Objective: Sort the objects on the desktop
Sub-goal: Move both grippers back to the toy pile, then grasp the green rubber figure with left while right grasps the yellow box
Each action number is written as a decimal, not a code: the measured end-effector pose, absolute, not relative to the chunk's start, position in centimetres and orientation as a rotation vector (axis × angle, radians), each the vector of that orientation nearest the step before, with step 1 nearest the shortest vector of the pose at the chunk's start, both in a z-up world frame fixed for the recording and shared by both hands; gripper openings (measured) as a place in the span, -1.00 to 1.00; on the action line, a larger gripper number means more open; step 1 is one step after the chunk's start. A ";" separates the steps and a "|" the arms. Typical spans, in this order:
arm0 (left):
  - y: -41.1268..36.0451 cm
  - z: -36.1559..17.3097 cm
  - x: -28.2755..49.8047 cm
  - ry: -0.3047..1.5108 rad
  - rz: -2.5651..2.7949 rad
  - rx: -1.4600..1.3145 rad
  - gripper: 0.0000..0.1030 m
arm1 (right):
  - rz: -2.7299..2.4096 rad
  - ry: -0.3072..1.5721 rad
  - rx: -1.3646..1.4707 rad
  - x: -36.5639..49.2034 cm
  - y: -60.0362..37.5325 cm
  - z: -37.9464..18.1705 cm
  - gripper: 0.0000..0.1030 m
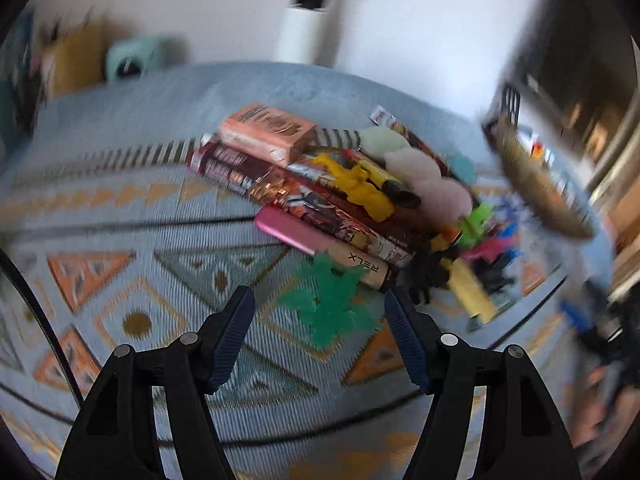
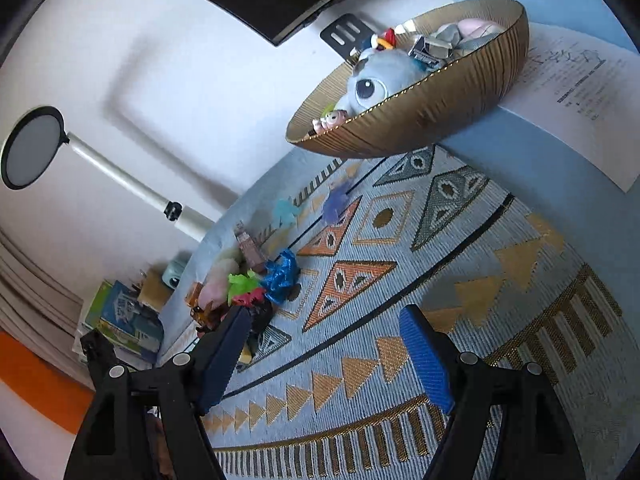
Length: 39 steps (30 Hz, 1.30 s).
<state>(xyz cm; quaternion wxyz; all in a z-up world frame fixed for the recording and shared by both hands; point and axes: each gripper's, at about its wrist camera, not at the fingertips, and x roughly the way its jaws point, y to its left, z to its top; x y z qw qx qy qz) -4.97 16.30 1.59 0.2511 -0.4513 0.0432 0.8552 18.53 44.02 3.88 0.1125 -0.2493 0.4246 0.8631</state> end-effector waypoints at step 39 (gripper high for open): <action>11.2 1.7 -5.5 -0.348 2.311 -1.021 -0.12 | 2.664 0.183 -1.326 7.9 29.1 4.6 -0.53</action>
